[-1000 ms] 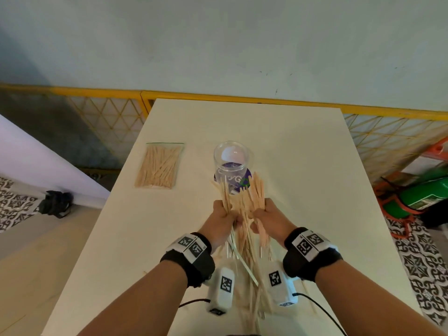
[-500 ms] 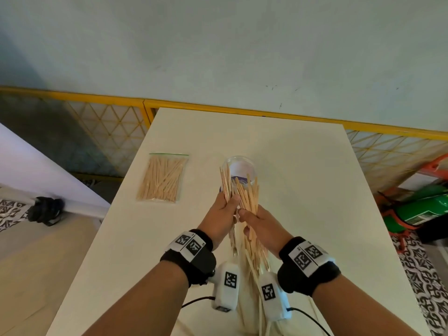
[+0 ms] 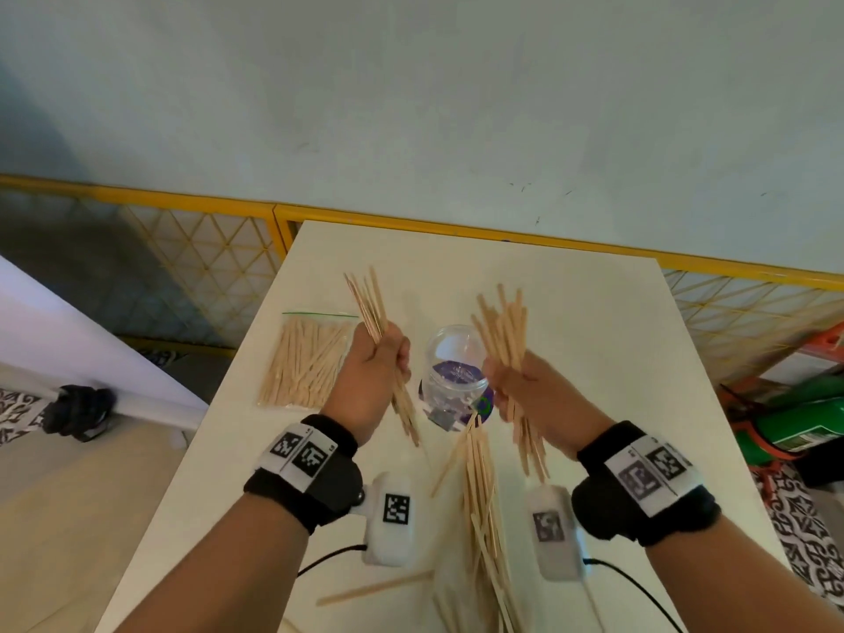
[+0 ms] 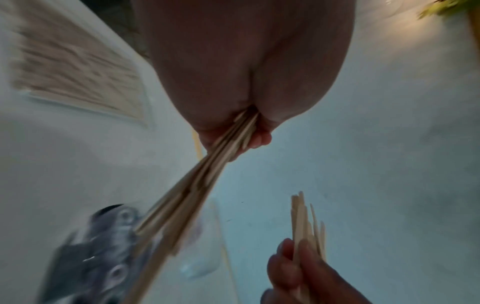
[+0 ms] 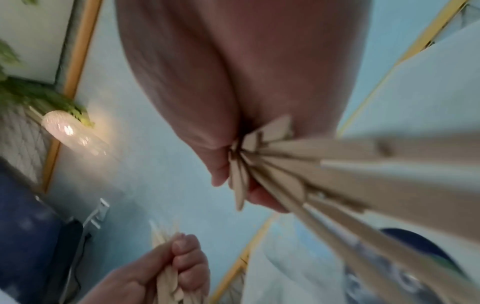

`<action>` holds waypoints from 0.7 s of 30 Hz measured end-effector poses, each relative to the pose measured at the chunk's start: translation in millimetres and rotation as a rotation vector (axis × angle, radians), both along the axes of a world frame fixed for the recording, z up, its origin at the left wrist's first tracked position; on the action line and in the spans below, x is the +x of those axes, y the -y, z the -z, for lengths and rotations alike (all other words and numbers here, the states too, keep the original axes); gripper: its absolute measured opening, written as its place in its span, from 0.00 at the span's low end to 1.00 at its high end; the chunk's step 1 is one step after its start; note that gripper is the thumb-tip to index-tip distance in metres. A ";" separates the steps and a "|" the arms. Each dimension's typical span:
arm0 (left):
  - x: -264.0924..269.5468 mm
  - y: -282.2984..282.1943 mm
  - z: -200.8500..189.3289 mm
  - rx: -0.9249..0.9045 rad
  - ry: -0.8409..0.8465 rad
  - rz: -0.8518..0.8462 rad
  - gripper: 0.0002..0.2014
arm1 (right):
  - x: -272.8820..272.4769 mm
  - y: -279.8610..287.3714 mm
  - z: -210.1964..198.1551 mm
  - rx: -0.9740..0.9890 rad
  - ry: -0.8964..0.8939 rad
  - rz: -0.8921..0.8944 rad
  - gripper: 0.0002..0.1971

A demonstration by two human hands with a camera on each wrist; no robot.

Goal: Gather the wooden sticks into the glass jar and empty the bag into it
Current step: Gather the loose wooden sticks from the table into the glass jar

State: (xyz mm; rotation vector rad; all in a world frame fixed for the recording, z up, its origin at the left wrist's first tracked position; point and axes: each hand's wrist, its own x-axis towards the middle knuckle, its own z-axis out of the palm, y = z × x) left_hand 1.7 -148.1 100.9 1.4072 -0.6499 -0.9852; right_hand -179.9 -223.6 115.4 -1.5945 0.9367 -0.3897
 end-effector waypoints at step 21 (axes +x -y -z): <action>-18.9 95.6 2.4 -0.164 0.340 0.130 0.03 | 63.8 69.2 42.2 -0.168 0.308 0.372 0.05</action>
